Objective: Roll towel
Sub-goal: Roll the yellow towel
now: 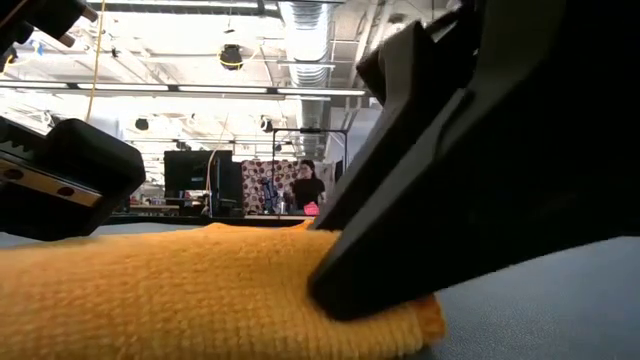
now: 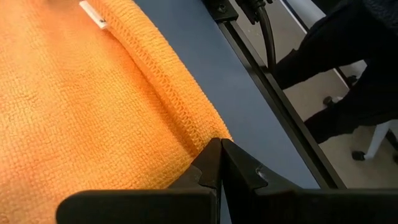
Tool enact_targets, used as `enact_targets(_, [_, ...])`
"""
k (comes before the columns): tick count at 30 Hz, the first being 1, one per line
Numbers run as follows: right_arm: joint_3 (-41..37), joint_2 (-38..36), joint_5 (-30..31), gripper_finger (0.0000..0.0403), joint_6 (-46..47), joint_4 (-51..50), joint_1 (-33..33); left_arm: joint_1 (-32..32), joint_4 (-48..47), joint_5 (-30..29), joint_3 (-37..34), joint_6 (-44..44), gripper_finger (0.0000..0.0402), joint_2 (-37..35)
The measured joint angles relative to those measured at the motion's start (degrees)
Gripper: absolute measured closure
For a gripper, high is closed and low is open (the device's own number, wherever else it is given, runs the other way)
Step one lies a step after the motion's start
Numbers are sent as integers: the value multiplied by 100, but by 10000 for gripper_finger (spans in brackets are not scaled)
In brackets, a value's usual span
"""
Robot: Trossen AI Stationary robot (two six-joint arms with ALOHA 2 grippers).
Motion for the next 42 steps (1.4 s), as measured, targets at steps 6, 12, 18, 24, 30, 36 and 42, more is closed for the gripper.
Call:
enact_targets(6, [2, 0, -3, 348, 1124, -129, 73, 47, 4, 138, 0, 78, 401, 0])
enact_targets(12, [2, 0, -279, 384, 1755, -172, 101, 154, 42, 180, 0, 343, 401, -11])
enact_targets(18, [-16, -13, -1143, 384, 2289, -60, -84, 300, -149, 415, -9, 619, 401, -221])
enact_targets(24, [-283, -33, -1592, 384, 2749, 610, -235, 330, -627, 614, -11, 765, 401, -723])
enact_targets(30, [-784, -26, -2131, 384, 3665, 1852, -337, 233, -893, -43, -11, 1133, 401, -1595])
enact_targets(36, [-1481, -48, -2214, 384, 4892, 3818, -527, 28, -871, -457, -2, 1063, 401, -1706])
enact_targets(42, [-1600, -55, -2467, 382, 5527, 3948, -571, -58, -826, -736, -5, 916, 401, -1679])
